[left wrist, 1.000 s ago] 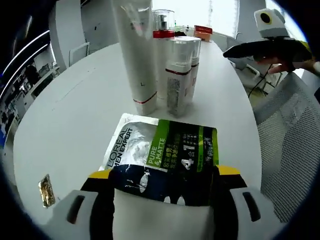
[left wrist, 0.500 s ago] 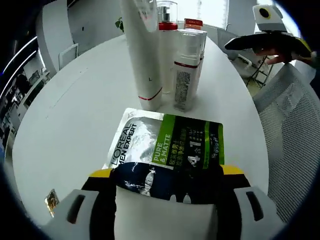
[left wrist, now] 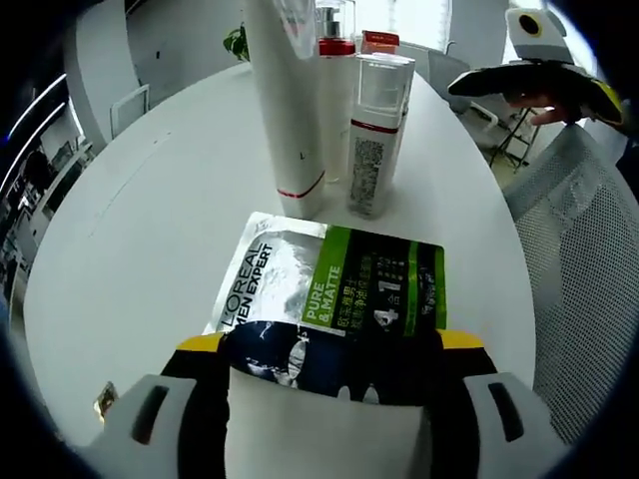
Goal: Arrange the skincare products in the storage area until every visible bottle or jar stands upright without overlapping.
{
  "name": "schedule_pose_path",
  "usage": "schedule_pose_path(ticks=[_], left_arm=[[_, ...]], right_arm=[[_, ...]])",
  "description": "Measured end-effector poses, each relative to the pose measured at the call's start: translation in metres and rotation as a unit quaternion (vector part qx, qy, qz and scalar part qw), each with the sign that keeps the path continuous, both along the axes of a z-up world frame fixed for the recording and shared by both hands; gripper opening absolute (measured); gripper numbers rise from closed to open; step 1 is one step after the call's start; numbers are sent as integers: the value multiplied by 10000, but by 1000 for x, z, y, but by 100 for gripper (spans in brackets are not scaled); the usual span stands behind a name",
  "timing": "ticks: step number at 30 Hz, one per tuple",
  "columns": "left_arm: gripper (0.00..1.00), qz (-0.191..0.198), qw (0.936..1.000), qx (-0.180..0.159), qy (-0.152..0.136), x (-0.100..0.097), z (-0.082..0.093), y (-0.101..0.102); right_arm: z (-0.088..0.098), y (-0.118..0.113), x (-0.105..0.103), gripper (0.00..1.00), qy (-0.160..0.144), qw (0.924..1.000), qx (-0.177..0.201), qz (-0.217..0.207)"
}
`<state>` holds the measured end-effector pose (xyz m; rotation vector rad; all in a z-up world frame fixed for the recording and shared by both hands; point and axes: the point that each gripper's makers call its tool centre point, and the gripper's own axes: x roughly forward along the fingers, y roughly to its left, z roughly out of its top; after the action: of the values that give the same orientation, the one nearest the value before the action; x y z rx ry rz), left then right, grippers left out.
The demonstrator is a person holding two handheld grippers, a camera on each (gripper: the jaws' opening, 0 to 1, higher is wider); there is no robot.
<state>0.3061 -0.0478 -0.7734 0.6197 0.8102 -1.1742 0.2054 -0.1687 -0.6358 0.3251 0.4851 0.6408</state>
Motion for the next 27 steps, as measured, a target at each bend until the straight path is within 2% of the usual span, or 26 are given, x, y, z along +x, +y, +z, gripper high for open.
schedule_pose_path(ticks=[11, 15, 21, 27], left_arm=[[86, 281, 9995, -93, 94, -4, 13, 9], [99, 443, 9982, -352, 188, -8, 22, 7], [99, 521, 9970, -525, 213, -18, 33, 9], [99, 728, 9931, -850, 341, -29, 40, 15]], right_arm=[[-3, 0, -1, 100, -11, 9998, -183, 38], [-5, -2, -1, 100, -6, 9998, -204, 8], [-6, -5, 0, 100, -20, 9998, -213, -1], [-7, -3, -1, 100, -15, 9997, -236, 40]])
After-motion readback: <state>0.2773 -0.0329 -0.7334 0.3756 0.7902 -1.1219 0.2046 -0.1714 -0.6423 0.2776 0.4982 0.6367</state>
